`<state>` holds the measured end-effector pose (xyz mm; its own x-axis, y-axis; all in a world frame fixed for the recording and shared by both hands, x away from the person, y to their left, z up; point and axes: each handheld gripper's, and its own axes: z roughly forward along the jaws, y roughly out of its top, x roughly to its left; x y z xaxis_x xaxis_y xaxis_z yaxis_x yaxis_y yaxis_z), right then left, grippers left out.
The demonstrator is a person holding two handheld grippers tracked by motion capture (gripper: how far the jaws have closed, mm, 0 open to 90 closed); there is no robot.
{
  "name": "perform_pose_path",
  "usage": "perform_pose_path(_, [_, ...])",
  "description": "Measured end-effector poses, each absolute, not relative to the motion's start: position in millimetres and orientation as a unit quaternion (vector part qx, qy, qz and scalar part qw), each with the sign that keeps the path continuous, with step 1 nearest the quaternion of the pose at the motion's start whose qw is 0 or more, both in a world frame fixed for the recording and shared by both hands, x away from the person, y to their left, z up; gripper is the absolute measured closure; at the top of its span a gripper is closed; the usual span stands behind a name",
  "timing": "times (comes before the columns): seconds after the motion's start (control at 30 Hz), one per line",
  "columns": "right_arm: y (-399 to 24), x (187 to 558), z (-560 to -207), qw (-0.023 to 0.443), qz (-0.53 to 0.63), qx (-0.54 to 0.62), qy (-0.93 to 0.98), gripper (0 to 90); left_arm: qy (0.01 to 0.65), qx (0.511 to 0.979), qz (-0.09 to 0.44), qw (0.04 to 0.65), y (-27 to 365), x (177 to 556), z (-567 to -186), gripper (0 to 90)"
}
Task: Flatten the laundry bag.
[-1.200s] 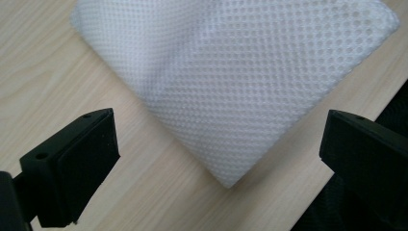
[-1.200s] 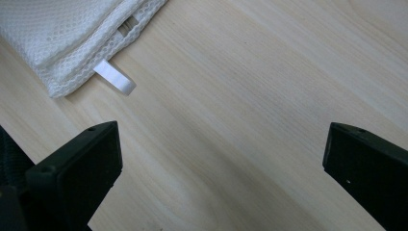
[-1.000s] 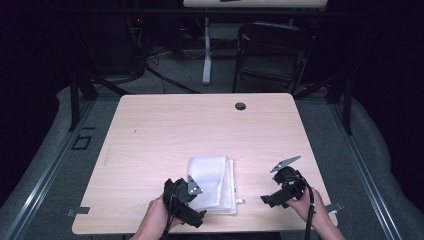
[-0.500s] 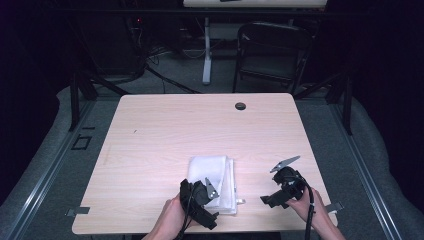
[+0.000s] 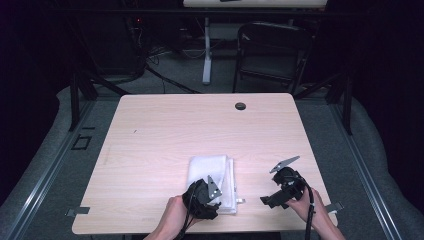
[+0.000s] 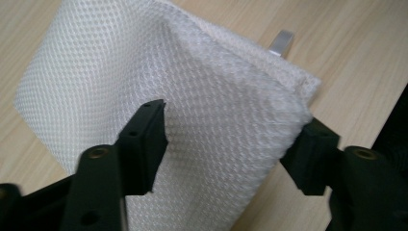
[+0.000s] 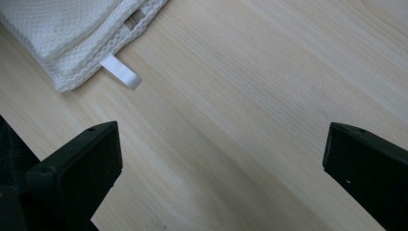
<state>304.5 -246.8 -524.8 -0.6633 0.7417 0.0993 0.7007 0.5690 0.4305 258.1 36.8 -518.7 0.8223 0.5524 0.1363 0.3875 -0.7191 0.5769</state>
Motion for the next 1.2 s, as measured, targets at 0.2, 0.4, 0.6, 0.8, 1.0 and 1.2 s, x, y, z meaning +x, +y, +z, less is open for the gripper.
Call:
perform_pose_path(0.2, [-245, 304, -524, 0.046, 0.223, 0.405, 0.886, 0.1, 0.258, 0.909, 0.156, 0.288, 41, 257, -516, 65.7])
perform_pose_path(0.4, [-242, 302, -522, 0.045, 0.231, 0.402, 0.885, 3.5, 0.262, 0.906, 0.160, 0.293, 47, 259, -512, 82.5])
perform_pose_path(0.6, [-238, 300, -518, 0.062, 0.242, 0.397, 0.883, 14.6, 0.268, 0.898, 0.163, 0.308, 55, 259, -507, 85.9])
perform_pose_path(0.8, [-226, 301, -512, 0.068, 0.255, 0.386, 0.884, 45.0, 0.278, 0.890, 0.170, 0.318, 63, 259, -501, 86.1])
perform_pose_path(1.0, [-203, 313, -509, 0.062, 0.267, 0.383, 0.882, 79.9, 0.282, 0.884, 0.169, 0.331, 69, 259, -498, 86.1])
perform_pose_path(1.2, [-169, 334, -515, 0.055, 0.247, 0.365, 0.896, 90.0, 0.286, 0.881, 0.172, 0.335, 72, 258, -496, 86.3])
